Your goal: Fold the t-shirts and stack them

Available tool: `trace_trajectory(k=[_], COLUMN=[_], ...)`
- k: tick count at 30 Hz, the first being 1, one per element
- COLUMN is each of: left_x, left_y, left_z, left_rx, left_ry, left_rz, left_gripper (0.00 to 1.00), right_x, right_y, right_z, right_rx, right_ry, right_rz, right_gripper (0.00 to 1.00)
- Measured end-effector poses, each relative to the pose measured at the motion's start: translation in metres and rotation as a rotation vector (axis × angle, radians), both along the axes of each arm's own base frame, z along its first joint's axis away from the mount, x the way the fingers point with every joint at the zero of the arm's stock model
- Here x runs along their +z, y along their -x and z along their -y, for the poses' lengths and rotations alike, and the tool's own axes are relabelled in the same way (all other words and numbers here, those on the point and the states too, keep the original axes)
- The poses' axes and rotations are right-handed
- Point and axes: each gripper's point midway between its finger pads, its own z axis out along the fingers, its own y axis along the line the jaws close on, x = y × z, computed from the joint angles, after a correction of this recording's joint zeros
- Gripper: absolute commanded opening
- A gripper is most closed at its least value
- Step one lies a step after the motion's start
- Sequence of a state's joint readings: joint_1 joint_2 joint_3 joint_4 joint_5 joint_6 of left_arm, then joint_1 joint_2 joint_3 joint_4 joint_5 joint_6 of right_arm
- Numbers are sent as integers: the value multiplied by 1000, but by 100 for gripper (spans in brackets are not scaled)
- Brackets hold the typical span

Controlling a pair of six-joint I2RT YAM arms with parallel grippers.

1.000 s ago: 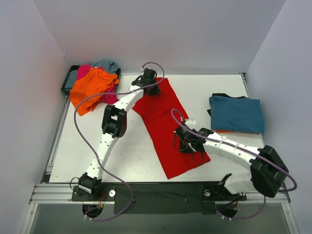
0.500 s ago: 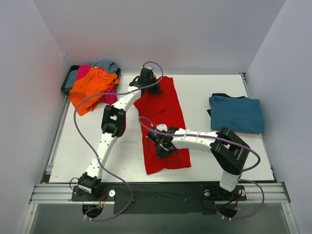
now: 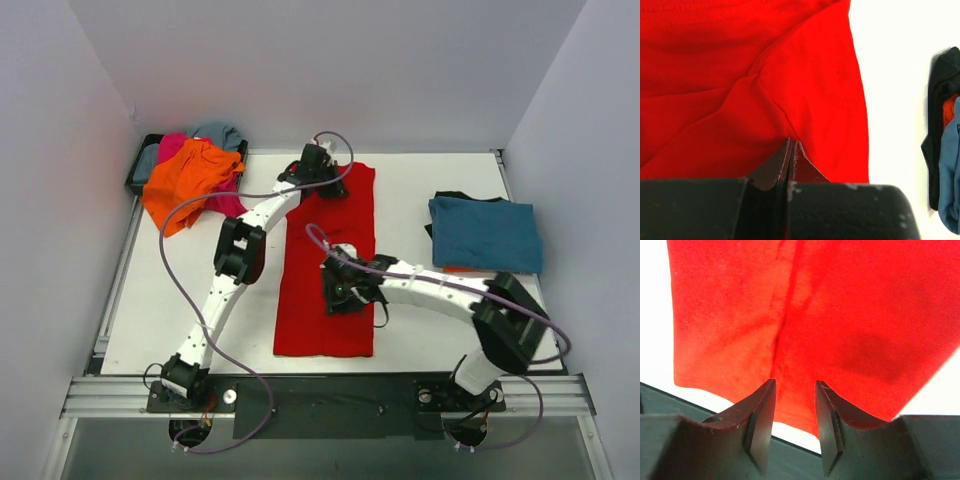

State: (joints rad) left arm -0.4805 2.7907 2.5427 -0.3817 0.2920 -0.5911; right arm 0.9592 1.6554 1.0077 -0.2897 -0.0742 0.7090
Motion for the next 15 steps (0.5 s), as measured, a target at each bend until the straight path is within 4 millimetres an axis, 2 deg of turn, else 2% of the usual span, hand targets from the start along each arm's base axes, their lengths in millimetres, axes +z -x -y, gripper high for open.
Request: trace_trajectory(k=[1,3,5,6,8,10,12,13,15], left_x=[0,5,16,25,50,83,118,136,167], left_y=[1,3,5,5,3,3,8,13,34], left_z=[1,1,1,0,1,0,-3,-7,-19], left_rx=[-7,-17,-24,-27,-28,-27,-26,-26,-27], left_ry=[1,5,9,12,28,49,67,72,65], left_rz=[5,16,32,44,82,124,162,174,180], left_gripper=[2,14,21,22,25,28,36,42,44], right_x=[9,27,39,41,37,25,11,4,-6], right_y=[-2,-7,-6,-4,4,16,28,35,47], right_z=[9,27,41,48,63,78,92,98,106], right_rx=[-16,-58,-85,-95,-111,-125,-142,-149,-162], right_ry=[-18,-55,-81,-86,-79,-50,-14,2,18], right_rz=[14,52,79,86,79,51,10,-12,-52], right_gripper=[35,36,35,35,34,34,34,34,34])
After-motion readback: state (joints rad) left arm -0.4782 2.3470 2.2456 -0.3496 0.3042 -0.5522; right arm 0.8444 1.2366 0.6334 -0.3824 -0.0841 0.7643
